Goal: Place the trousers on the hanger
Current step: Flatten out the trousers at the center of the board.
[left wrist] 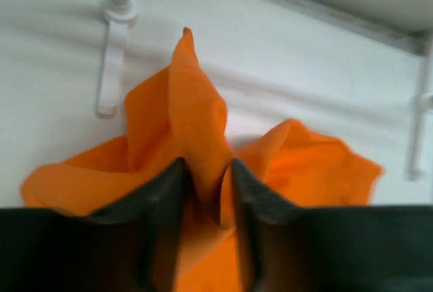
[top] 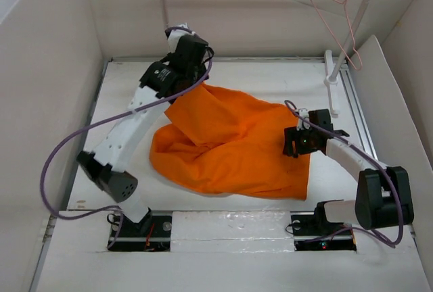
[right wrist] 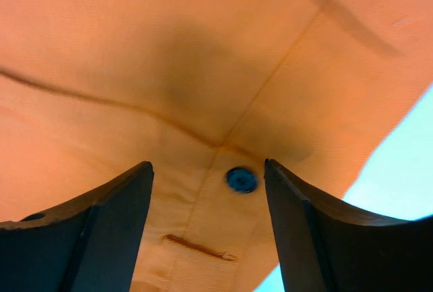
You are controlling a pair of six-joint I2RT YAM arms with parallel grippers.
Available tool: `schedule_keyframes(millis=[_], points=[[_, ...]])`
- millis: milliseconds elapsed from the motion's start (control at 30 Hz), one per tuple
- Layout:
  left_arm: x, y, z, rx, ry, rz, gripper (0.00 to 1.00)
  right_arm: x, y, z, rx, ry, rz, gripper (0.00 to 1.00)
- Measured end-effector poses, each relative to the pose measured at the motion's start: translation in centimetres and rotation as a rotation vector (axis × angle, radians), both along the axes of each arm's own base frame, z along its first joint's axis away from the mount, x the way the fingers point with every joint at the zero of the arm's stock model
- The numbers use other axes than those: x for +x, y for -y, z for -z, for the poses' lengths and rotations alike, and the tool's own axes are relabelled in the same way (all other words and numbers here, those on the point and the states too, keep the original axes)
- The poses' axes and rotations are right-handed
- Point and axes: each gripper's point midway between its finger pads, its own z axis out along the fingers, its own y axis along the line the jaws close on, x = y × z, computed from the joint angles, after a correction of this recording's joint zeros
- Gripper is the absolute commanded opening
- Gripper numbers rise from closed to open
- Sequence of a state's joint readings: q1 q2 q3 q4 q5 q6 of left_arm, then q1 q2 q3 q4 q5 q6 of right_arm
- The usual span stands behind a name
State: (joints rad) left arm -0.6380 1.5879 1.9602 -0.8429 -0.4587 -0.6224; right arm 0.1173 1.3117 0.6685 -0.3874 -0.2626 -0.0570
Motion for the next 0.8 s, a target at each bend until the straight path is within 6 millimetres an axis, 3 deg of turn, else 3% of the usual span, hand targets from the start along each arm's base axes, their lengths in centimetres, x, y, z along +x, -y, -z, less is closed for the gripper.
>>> schedule_keyframes(millis=[67, 100, 133, 167, 200, 267, 333, 367, 433, 533, 667, 733, 800], points=[[2.2, 0.5, 3.1, 0.051, -0.054, -0.011, 0.48, 0.7, 0.6, -0.7, -0.001, 0.014, 0.014, 0.8], [3.5, 0.6, 5.0, 0.071, -0.089, -0.017, 0.48, 1.9, 1.1, -1.8, 0.001, 0.05, 0.036, 0.8], [3.9, 0.6, 5.7, 0.079, -0.102, -0.02, 0.51, 2.6, 1.7, -2.8, -0.004, 0.071, 0.052, 0.84], [6.3, 0.2, 10.0, 0.119, -0.184, -0.042, 0.55, 3.5, 2.1, -3.9, -0.011, 0.102, 0.065, 0.85], [7.6, -0.1, 12.9, 0.136, -0.239, -0.044, 0.62, 4.6, 2.8, -5.0, -0.023, 0.138, 0.087, 0.86], [8.6, -0.7, 17.7, 0.162, -0.332, -0.04, 0.76, 6.3, 4.0, -7.0, -0.045, 0.197, 0.122, 0.88], [7.9, -2.1, 21.4, 0.184, -0.415, -0.041, 0.81, 8.1, 5.7, -8.1, -0.059, 0.231, 0.171, 0.89], [7.3, -2.8, 22.3, 0.192, -0.44, -0.042, 0.82, 8.9, 6.6, -8.1, -0.065, 0.233, 0.197, 0.9], [6.4, -4.3, 22.5, 0.179, -0.432, -0.057, 0.82, 10.3, 7.9, -6.9, -0.069, 0.203, 0.228, 0.9], [4.7, -7.2, 20.4, 0.102, -0.357, -0.094, 0.82, 11.4, 8.7, -3.2, -0.064, 0.11, 0.248, 0.91], [4.0, -14.5, 17.2, -0.065, -0.221, -0.236, 0.85, 10.9, 7.6, 0.8, -0.045, -0.001, 0.238, 0.85], [4.5, -17.8, 17.5, -0.133, -0.187, -0.295, 0.89, 11.6, 6.8, 0.5, -0.025, 0.018, 0.23, 0.71], [4.9, -18.9, 19.2, -0.175, -0.21, -0.299, 0.89, 11.9, 5.9, 0.7, -0.003, 0.02, 0.224, 0.36]])
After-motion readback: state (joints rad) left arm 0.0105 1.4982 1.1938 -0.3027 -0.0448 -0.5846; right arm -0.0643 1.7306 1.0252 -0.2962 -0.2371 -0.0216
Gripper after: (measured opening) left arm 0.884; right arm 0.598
